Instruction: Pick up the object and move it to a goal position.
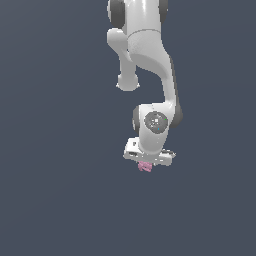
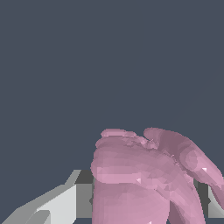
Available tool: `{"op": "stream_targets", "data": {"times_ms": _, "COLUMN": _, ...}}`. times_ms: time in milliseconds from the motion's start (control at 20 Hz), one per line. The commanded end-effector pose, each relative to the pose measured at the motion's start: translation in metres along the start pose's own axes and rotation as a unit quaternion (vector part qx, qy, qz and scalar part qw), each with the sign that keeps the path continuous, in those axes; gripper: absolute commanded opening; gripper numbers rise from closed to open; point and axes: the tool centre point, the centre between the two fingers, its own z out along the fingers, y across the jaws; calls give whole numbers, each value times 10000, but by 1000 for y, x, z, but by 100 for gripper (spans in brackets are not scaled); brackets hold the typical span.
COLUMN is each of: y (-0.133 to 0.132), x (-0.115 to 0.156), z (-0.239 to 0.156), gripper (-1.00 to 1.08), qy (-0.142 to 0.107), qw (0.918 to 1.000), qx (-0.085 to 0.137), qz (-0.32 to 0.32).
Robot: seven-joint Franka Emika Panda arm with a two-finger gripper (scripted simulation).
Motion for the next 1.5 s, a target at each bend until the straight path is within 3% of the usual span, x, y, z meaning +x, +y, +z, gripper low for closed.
{"op": "stream_targets", "data": {"times_ms": 0, "y": 0, "x": 0, "z": 0, "gripper": -100, "qy": 0, "qw": 10000, "qx": -1, "qz": 2}}
{"op": "stream_targets", "data": {"times_ms": 400, "y": 1, "x": -1, "z": -6, "gripper": -100, "qy": 0, "qw": 10000, "qx": -1, "qz": 2}}
{"op": "stream_targets", "data": {"times_ms": 750, "y": 4, "x": -6, "z": -39, "gripper": -100, "qy": 0, "qw": 10000, "qx": -1, "qz": 2}}
{"op": "stream_targets", "data": {"times_ms": 1450, "y": 16, "x": -29, "z": -186, "gripper": -100, "qy": 0, "qw": 10000, "qx": -1, "qz": 2}}
